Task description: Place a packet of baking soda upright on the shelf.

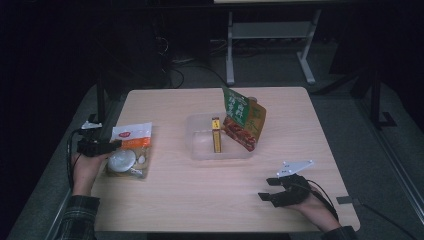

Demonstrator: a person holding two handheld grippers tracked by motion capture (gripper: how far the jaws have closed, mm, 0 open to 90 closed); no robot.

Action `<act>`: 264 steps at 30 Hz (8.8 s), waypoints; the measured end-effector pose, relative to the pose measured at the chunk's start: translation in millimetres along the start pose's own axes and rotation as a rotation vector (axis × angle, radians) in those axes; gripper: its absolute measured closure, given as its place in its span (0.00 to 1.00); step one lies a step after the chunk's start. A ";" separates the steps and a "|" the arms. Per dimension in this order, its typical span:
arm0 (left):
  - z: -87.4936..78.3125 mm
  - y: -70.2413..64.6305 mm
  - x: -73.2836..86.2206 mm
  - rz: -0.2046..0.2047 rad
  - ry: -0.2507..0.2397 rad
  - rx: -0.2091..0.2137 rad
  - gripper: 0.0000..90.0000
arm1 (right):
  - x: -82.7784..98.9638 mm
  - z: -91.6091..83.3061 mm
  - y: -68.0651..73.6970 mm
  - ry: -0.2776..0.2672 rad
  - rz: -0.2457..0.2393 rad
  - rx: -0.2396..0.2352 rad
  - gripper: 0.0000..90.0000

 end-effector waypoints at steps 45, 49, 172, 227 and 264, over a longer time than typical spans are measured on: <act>-1.5 -62.3 14.5 0.167 0.066 0.286 0.68 | -1.3 -2.2 -1.7 -0.002 -0.027 0.015 0.41; -0.3 -72.8 19.8 0.238 0.090 0.328 0.53 | -0.9 -1.6 -1.3 0.003 -0.029 0.014 0.41; -86.1 -292.5 -15.8 0.330 -0.193 0.792 1.00 | -120.7 36.8 47.7 -0.383 -0.014 -0.313 0.62; -53.5 -266.1 46.7 0.391 -0.095 0.581 0.36 | -167.5 -2.8 54.1 -0.440 -0.351 -0.143 1.00; -17.5 -247.2 85.8 0.429 0.055 0.552 0.18 | -237.0 12.8 5.7 -0.464 -0.278 -0.053 1.00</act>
Point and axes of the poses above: each handheld gripper's, and its own axes: z roughly forward along the jaws, x roughly out of its underside, y roughly to its left, the point moved 10 cm from there along z, roughly forward along the jaws, and after that the axes turned 4 degrees about -z, right-handed, at the moved point
